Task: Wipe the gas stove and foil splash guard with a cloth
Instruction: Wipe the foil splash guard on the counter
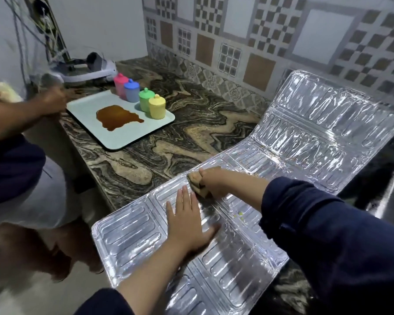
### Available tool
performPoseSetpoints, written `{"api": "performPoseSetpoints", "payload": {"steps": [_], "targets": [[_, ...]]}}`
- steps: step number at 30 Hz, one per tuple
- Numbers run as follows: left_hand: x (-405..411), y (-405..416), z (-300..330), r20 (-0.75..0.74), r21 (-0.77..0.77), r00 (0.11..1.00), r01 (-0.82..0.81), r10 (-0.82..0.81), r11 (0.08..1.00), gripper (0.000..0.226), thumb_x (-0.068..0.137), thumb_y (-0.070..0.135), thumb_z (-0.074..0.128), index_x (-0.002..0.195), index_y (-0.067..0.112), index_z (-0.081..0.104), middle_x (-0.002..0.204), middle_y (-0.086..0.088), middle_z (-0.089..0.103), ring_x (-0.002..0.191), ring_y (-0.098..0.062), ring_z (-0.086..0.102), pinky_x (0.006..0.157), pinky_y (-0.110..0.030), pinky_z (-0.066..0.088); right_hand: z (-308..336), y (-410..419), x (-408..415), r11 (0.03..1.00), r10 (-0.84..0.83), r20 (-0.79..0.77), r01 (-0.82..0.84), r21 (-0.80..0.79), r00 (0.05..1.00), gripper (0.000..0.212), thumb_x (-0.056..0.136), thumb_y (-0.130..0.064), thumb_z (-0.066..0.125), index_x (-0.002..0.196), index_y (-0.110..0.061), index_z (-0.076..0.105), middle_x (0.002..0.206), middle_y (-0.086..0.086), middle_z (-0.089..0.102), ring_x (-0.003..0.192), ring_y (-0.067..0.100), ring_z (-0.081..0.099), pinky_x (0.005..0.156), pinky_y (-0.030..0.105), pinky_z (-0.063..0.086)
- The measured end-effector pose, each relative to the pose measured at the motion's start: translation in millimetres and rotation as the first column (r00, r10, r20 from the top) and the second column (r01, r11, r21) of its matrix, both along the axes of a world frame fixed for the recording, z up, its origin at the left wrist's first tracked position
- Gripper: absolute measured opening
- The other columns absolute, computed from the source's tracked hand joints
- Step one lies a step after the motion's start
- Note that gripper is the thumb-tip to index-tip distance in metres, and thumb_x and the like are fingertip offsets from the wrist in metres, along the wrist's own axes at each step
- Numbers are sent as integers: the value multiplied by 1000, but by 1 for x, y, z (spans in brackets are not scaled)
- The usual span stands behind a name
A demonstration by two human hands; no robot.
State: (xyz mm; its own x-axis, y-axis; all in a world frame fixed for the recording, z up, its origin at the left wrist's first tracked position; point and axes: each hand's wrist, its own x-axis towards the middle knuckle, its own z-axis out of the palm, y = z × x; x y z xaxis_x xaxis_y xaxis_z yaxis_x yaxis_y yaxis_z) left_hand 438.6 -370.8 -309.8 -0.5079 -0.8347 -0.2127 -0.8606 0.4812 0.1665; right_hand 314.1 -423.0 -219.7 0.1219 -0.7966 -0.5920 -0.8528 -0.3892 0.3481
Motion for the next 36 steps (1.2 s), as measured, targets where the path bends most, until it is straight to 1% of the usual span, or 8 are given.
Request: {"api": "performPoseSetpoints", "payload": {"steps": [4, 8, 11, 19, 26, 29, 32, 36], "targets": [[-2, 1, -11, -36, -37, 999, -17, 15, 999, 120, 64, 86, 5, 151, 3, -6, 156, -18, -22, 145, -32, -19, 113, -59, -2, -7, -3, -6, 999, -10, 38, 12, -44, 999, 48, 85, -13, 56, 133, -9, 51, 147, 18, 39, 126, 32, 47, 97, 37, 47], [-3, 1, -11, -15, -60, 999, -37, 36, 998, 129, 57, 93, -4, 151, 3, -7, 156, -17, -23, 146, -30, -18, 113, -59, 1, -9, -1, -15, 999, -31, 87, 34, -34, 996, 55, 85, -12, 57, 138, -11, 45, 143, 17, 41, 120, 32, 51, 94, 34, 47], [-3, 1, -10, -38, -60, 998, -51, 48, 997, 121, 67, 90, 11, 151, 4, -7, 156, -15, -24, 146, -27, -20, 113, -58, 0, -9, 9, -25, 1000, -13, 97, 15, -14, 995, 51, 83, -10, 58, 133, -13, 48, 145, 14, 42, 113, 31, 56, 87, 30, 47], [-2, 1, -12, -85, -59, 994, -70, 64, 996, 119, 71, 88, 16, 151, 4, -8, 156, -13, -26, 145, -26, -21, 113, -59, -3, 0, 66, -47, 979, -68, 71, 53, 195, 995, 39, 83, -13, 62, 122, -11, 58, 121, 10, 58, 101, 29, 59, 73, 30, 40], [-1, 2, -10, -73, -38, 996, -59, 56, 998, 121, 69, 90, 13, 150, 4, -10, 155, -14, -27, 144, -26, -23, 113, -59, -4, 18, 106, -51, 902, -137, -6, 127, 413, 991, 39, 88, -7, 54, 126, -11, 56, 120, 16, 60, 109, 32, 56, 78, 29, 38], [0, 3, -9, -78, -37, 995, -61, 58, 997, 120, 70, 90, 13, 150, 4, -10, 155, -13, -27, 144, -26, -24, 113, -58, -5, 18, 113, -56, 846, -217, -31, 204, 493, 976, 36, 88, -5, 55, 124, -6, 58, 99, 12, 58, 90, 24, 52, 68, 21, 38], [0, 4, -7, -74, -30, 996, -55, 53, 998, 120, 70, 90, 13, 150, 4, -11, 155, -13, -28, 144, -25, -24, 113, -58, -6, 15, 117, -61, 785, -340, -42, 309, 538, 939, 32, 86, -1, 54, 116, -2, 62, 73, 7, 50, 76, 20, 43, 64, 24, 36], [2, 4, -6, -65, -14, 997, -36, 35, 999, 121, 68, 91, 12, 150, 5, -13, 154, -13, -29, 144, -25, -24, 113, -57, -6, 30, 116, -74, 728, -438, -66, 397, 559, 896, 16, 92, -5, 52, 82, -6, 64, 44, -2, 53, 48, 15, 50, 45, 20, 41]]}}
